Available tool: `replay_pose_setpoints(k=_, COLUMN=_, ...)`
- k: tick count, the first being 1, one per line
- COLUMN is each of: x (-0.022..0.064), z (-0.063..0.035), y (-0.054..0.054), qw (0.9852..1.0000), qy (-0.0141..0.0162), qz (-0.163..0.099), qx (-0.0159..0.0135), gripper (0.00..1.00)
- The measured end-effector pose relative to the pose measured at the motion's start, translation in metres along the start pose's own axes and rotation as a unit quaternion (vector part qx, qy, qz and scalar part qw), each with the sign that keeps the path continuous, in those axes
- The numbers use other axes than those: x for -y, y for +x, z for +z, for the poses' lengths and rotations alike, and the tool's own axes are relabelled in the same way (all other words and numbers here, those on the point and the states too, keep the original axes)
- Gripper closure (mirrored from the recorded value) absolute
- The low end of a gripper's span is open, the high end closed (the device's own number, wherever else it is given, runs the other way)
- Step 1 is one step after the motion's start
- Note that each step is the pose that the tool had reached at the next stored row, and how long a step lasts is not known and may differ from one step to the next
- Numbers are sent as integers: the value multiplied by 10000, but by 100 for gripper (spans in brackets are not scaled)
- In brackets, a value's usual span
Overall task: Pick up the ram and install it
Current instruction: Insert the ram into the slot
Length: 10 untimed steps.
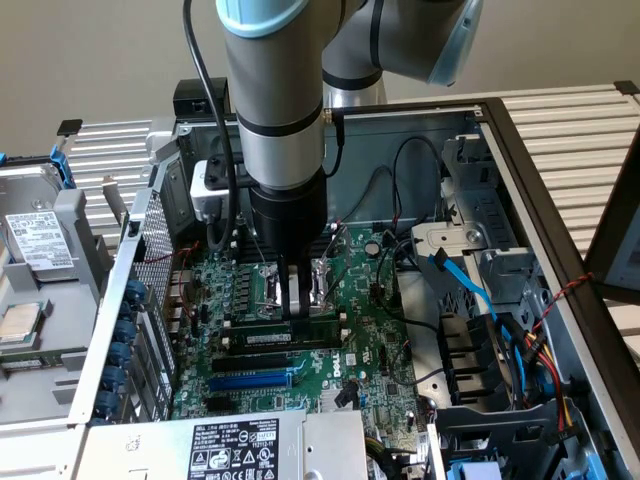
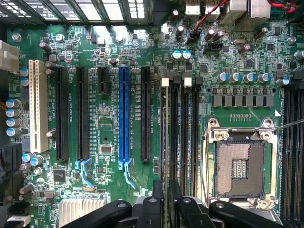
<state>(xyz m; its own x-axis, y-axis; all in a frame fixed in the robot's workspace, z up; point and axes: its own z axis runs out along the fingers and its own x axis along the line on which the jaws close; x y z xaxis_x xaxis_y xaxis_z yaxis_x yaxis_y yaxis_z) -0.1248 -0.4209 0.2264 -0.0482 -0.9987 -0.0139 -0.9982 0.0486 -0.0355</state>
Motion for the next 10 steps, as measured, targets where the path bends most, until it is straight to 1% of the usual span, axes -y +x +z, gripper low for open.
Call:
replay_pose_setpoints(k=2, x=1, z=-9, y=0, qw=10000, qy=-6, qz=1, qx=-1, gripper=80)
replay_pose_setpoints(k=10, x=36, z=-202, y=-4, qw=9999, qy=-172, qz=2, qx=-9, gripper=80)
